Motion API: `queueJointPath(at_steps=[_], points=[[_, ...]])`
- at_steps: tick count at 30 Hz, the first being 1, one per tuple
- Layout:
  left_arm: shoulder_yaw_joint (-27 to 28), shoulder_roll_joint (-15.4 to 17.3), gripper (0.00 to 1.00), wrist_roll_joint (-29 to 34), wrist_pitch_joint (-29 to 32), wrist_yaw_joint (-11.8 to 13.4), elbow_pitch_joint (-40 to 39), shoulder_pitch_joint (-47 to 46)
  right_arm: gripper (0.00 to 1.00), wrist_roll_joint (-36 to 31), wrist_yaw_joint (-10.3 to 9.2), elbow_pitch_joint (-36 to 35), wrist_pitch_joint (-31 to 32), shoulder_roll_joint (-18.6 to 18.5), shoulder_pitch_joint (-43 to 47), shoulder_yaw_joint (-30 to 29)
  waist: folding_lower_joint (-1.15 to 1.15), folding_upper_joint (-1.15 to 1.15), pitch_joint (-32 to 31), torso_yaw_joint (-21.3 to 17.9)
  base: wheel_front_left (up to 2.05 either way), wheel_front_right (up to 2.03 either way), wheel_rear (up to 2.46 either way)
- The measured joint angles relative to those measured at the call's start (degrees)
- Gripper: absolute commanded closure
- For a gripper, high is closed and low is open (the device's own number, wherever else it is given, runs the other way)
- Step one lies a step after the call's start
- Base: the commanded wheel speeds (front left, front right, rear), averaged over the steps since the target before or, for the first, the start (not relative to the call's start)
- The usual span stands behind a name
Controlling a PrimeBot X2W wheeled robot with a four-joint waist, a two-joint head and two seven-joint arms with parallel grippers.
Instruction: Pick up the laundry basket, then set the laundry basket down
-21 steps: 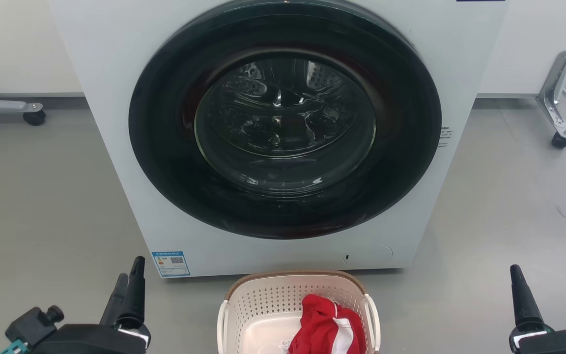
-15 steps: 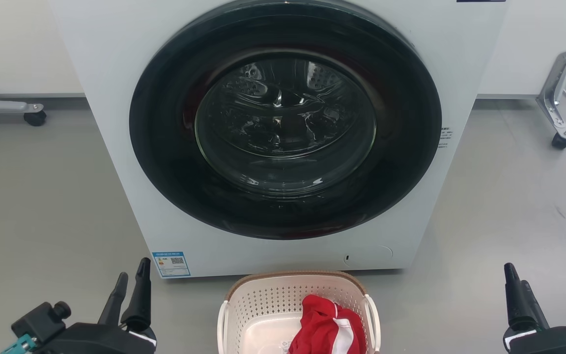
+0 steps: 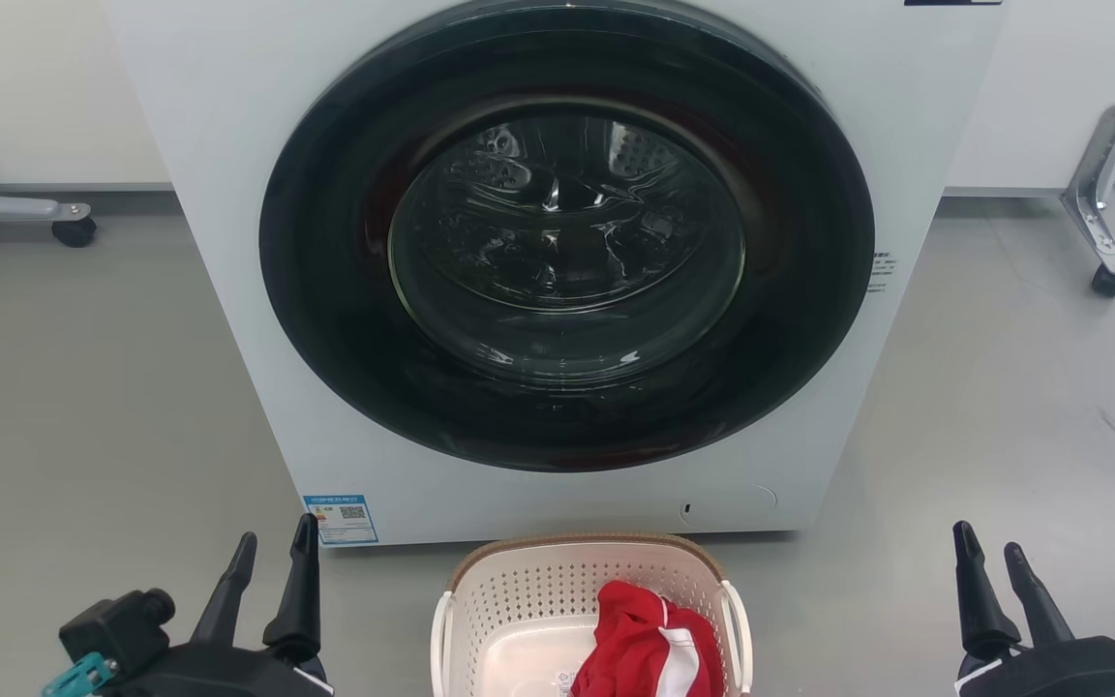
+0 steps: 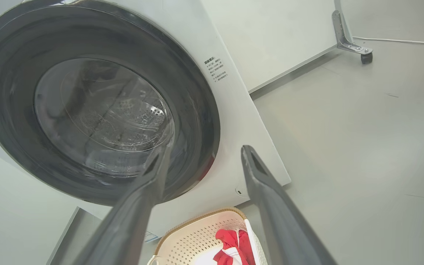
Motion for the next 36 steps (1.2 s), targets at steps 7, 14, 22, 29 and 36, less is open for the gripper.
queueJointPath(at_steps=[7,14,22,29,36], points=[[-1.33,0.30,0.00,4.75,-1.49,1.16,0.15,-0.01,0.00,-4.88,-1.04,0.96,-1.51,-0.79,-0.05,1.89,0.00,0.00,-0.06,0.11,0.00,0.00,0.00],[-2.43,0.94,0.00,9.79,-3.19,2.41,0.98,-0.06,0.00,-9.69,-1.55,1.70,-2.98,-1.47,-0.23,3.68,0.00,0.00,-0.15,0.17,0.00,0.00,0.00],[-4.48,1.42,0.00,14.95,-4.52,3.47,1.45,-0.14,0.00,-14.54,-2.40,2.90,-4.61,-2.33,-0.97,5.42,0.00,0.00,-0.28,0.23,0.00,0.00,0.00],[-5.92,1.65,0.00,18.94,-5.31,4.49,2.15,-0.23,0.00,-18.78,-3.05,3.58,-6.08,-2.85,-0.98,6.92,0.00,0.00,-0.39,0.30,0.00,0.00,0.00],[-6.51,1.89,0.00,21.20,-5.43,5.39,3.15,-0.77,0.00,-21.50,-3.53,4.30,-6.99,-3.32,-1.00,7.64,0.00,0.00,-0.44,0.30,0.00,0.00,0.00]])
